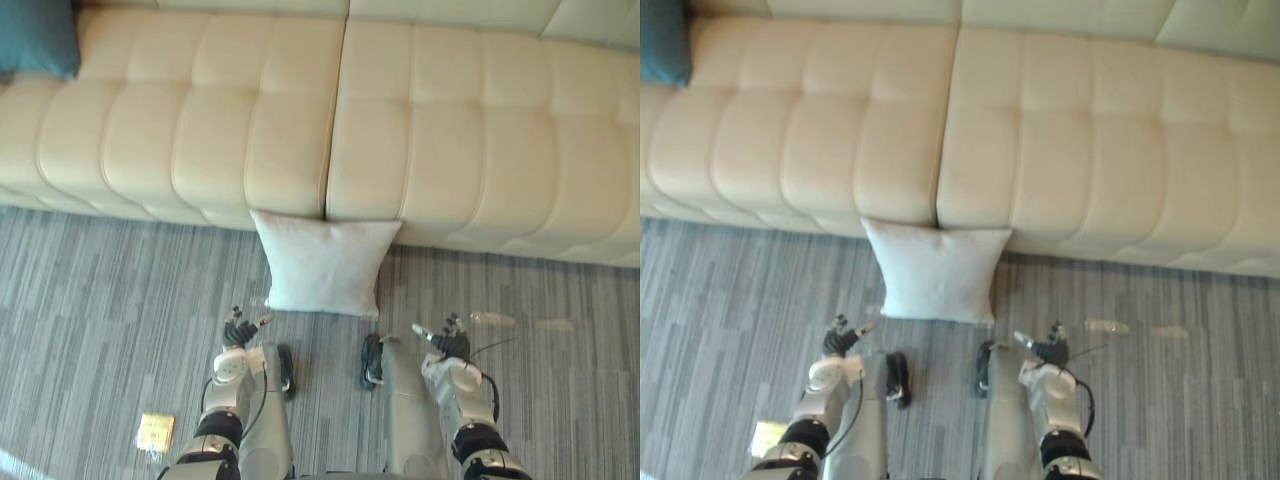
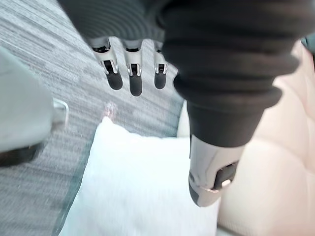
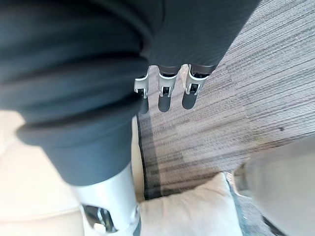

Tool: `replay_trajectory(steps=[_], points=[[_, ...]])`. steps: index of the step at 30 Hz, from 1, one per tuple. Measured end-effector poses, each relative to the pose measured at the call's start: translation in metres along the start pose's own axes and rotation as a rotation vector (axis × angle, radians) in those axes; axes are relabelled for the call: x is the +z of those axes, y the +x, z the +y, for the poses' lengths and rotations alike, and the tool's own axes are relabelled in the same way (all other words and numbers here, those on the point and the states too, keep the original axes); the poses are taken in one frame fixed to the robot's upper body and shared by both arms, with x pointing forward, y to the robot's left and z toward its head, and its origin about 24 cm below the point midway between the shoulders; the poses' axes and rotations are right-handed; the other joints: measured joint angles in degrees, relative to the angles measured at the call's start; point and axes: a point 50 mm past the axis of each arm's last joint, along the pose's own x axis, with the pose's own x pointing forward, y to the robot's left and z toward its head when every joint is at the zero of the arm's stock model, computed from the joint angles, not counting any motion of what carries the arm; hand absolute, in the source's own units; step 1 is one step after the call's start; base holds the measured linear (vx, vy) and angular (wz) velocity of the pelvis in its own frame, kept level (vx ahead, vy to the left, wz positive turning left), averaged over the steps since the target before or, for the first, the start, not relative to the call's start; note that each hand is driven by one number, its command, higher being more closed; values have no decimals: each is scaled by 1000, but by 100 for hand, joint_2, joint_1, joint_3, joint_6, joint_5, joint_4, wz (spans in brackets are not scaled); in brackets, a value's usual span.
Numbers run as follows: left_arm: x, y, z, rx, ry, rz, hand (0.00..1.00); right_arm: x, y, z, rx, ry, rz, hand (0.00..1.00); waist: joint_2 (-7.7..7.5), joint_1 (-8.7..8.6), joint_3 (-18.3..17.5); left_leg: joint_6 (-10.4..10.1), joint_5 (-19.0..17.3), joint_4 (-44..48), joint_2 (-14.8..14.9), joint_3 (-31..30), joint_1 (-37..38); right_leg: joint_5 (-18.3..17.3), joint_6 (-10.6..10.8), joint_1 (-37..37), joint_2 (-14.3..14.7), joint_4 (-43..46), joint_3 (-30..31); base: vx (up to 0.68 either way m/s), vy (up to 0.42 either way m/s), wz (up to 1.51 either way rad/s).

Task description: Pick up cushions and gather them together orderly.

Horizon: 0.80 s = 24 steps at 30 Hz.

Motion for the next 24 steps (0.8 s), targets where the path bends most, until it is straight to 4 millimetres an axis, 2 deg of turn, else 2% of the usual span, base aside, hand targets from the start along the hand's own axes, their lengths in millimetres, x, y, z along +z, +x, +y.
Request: replay_trajectory(steps=[2,6,7,11,13,14,18,24], points=[[21,6,0,15,-38,-64,0,28,8,8,9,57,-86,0,-8,22,43,-4,37,247,44,-59,-612,44,-49,-573,0,208,-18,-212,-34,7],[84,20,-10,-12,-91,-249,0,101,23,30,61,144,-288,0,-14,57,203,43,265,523,72,-191,-1771,254,-84,-1654,-1,432,-77,-117,-42,7],[97,22,-12,-18,-97,-286,0,114,25,33,72,157,-318,0,-30,57,230,47,294,557,77,-197,-1937,270,-95,-1825,-2,478,-75,-72,-48,8],[178,24,-18,-54,-120,-521,0,194,26,47,129,205,-518,0,-25,84,520,-12,398,833,92,-292,-2749,330,-168,-2621,-8,762,-84,-53,-33,5],[211,20,-22,-75,-113,-616,0,230,22,52,158,242,-605,0,-27,90,596,-17,414,955,92,-352,-3125,338,-168,-2972,-21,902,-108,-54,-23,10],[235,16,-30,-102,-102,-681,0,256,15,59,188,249,-671,0,-25,93,724,-22,422,1015,90,-372,-3331,335,-164,-3180,-41,979,-118,-53,-15,11],[279,1,-61,-190,-69,-795,0,298,-3,88,280,261,-760,0,-18,98,830,-30,494,1042,64,-424,-3871,337,-168,-3690,-103,1051,-179,-43,8,10],[332,-36,-111,-329,-34,-952,0,337,-28,131,368,255,-814,0,-11,117,841,-73,584,1008,-47,-511,-4472,355,-234,-4272,-202,1122,-231,-19,23,16]])
